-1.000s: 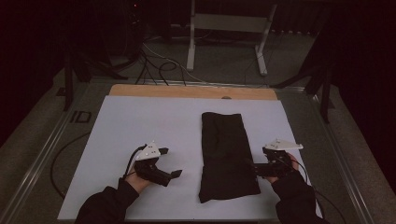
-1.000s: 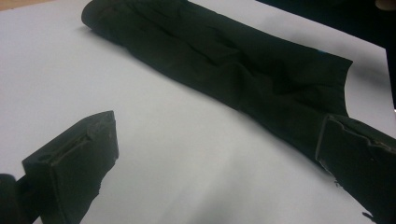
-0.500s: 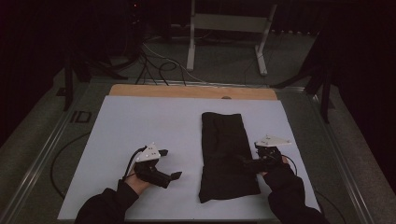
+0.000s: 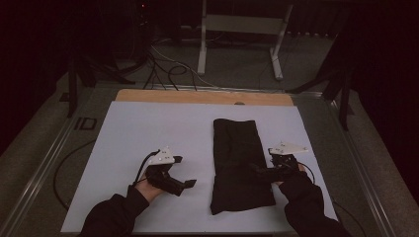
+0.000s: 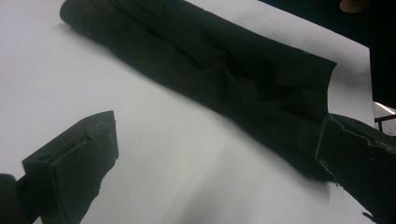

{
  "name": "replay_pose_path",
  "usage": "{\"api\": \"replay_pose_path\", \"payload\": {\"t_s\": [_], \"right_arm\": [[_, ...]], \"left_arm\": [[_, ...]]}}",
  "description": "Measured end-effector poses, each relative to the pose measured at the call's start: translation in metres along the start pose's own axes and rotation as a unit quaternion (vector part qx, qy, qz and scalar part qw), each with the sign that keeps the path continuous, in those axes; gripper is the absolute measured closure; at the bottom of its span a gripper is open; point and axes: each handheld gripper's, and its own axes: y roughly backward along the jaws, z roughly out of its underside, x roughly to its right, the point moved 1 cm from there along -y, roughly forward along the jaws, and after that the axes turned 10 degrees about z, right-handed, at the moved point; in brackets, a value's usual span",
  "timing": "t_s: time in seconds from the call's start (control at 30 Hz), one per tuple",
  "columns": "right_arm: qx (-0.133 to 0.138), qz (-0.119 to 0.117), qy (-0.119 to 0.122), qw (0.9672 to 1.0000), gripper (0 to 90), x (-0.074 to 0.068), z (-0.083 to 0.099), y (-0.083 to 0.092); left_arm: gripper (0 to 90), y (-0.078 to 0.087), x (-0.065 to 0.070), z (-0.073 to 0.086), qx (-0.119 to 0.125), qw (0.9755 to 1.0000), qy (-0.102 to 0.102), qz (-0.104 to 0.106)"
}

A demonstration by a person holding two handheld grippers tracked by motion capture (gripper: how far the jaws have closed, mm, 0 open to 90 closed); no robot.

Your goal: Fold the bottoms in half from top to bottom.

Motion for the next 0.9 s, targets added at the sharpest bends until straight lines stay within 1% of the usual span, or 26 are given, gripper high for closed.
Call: {"api": "replay_pose_path", "payload": {"t_s": [0.03,0.1,0.23,0.3,0.33,0.37,0.4,0.43,0.57,0.67,0.7,0.77,0.8,0.9], "right_arm": [[0.001,0.000,-0.001,1.0000,10.0,0.000,-0.002,0.001],[0.003,0.002,0.010,0.9999,9.9,0.001,-0.005,0.002],[0.010,0.005,0.017,0.9998,9.8,0.005,-0.013,0.002],[0.015,0.006,0.018,0.9997,9.8,0.006,-0.016,0.001],[0.012,0.007,0.021,0.9997,9.8,0.007,-0.018,0.000],[0.016,0.012,0.021,0.9996,9.8,0.007,-0.020,-0.001],[0.017,0.011,0.018,0.9996,9.8,0.007,-0.022,-0.002],[0.016,0.009,0.020,0.9996,9.8,0.008,-0.023,-0.003],[0.017,0.016,0.023,0.9995,9.8,0.011,-0.029,-0.010],[0.020,0.018,0.022,0.9994,9.8,0.013,-0.031,-0.013],[0.019,0.019,0.021,0.9994,9.8,0.014,-0.033,-0.015],[0.022,0.024,0.019,0.9993,9.8,0.018,-0.038,-0.021],[0.022,0.026,0.020,0.9992,9.8,0.019,-0.040,-0.024],[0.023,0.028,0.019,0.9992,9.9,0.023,-0.046,-0.030]], "left_arm": [[0.0,0.000,-0.001,-0.002,-0.001,1.0000,0.000,-0.001],[0.0,-0.001,-0.003,-0.008,-0.003,1.0000,0.002,0.001],[0.0,-0.004,-0.008,-0.018,-0.007,1.0000,0.004,-0.001],[0.0,-0.005,-0.012,-0.023,-0.008,0.9999,0.009,0.000],[0.0,-0.006,-0.013,-0.026,-0.007,0.9999,0.011,-0.002],[0.0,-0.007,-0.014,-0.028,-0.007,0.9999,0.010,-0.004],[0.0,-0.007,-0.015,-0.030,-0.006,0.9999,0.009,-0.006],[0.0,-0.007,-0.016,-0.033,-0.006,0.9999,0.009,-0.010],[0.0,-0.009,-0.021,-0.043,-0.005,0.9996,0.010,-0.027],[0.0,-0.009,-0.024,-0.048,-0.004,0.9995,0.012,-0.027],[0.0,-0.011,-0.026,-0.052,-0.007,0.9994,0.012,-0.031],[0.0,-0.014,-0.028,-0.056,-0.011,0.9993,0.010,-0.035],[0.0,-0.015,-0.029,-0.058,-0.012,0.9993,0.011,-0.033],[0.0,-0.019,-0.033,-0.062,-0.012,0.9991,0.014,-0.038]]}}
